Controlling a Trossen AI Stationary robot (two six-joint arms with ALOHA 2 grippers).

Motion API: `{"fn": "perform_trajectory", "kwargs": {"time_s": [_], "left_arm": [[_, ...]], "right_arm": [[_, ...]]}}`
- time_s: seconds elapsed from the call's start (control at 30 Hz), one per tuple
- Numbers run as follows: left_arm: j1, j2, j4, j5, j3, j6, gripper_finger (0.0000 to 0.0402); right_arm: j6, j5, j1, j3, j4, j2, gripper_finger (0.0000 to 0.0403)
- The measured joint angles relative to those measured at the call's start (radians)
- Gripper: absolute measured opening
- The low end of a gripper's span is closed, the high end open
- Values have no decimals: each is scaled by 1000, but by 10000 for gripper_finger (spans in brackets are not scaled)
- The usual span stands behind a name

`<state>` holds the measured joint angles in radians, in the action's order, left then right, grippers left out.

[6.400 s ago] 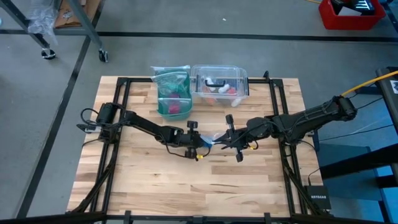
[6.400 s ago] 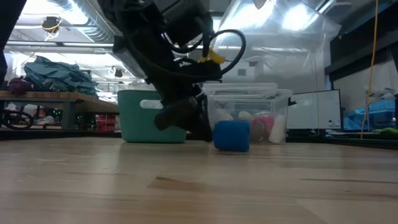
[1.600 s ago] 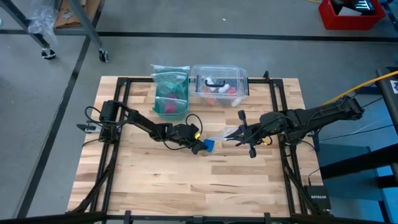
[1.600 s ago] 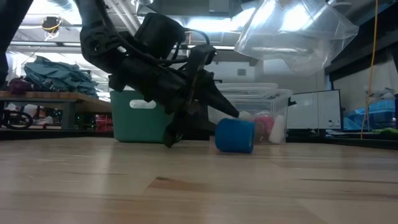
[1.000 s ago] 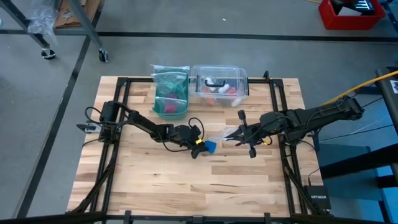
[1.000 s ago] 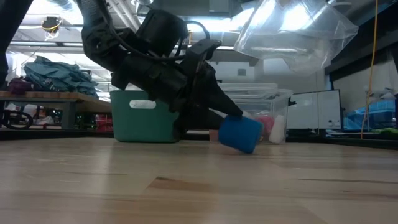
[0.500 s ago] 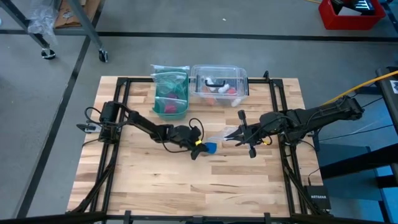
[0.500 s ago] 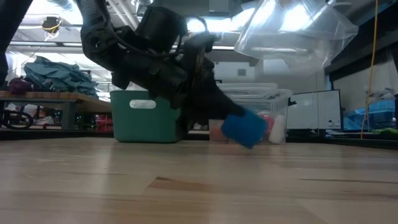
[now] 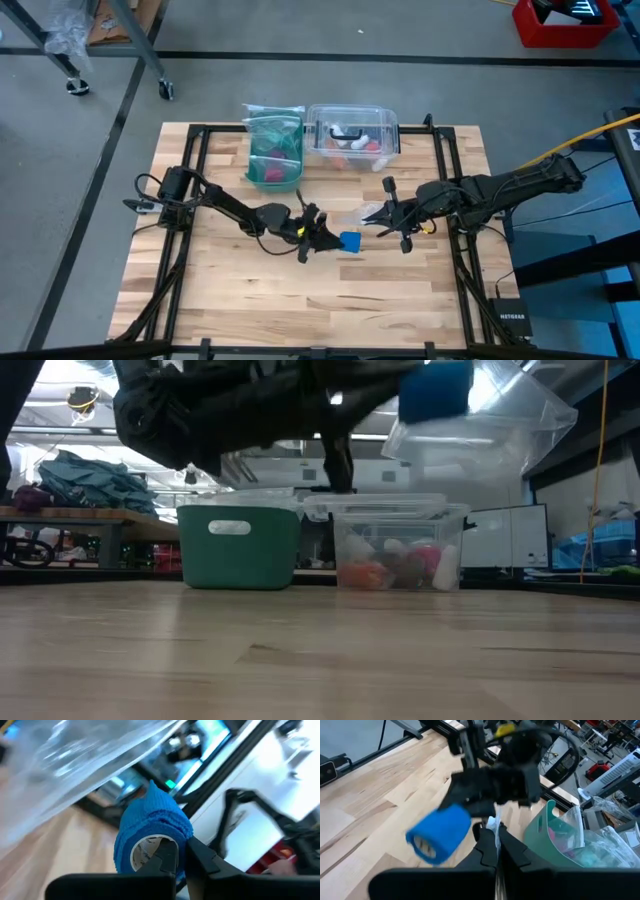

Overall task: Roll bandage
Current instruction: Put the blue bandage into the transparent zip bag

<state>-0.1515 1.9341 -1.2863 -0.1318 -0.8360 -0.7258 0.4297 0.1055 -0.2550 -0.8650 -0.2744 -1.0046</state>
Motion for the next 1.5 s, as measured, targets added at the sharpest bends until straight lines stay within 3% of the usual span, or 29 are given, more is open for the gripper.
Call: {"fn": "perform_trajectory", "kwargs": {"time_s": [0.3,0.57,0.93,1.5], "left_arm": [[-15,-1,-224,0,0,71,2],[-15,-1,-214,0,0,149,2],[-12,-1,-179,0,0,187,2],[-19,-1,-120,7,0,185,1]], "right_arm": [[0,-67,0,0,-32,0,1],[-3,-86,0,0,-31,9,1],[-9,-205,0,0,-32,9,1],[-9,-108,-1,0,46,9,1]]}}
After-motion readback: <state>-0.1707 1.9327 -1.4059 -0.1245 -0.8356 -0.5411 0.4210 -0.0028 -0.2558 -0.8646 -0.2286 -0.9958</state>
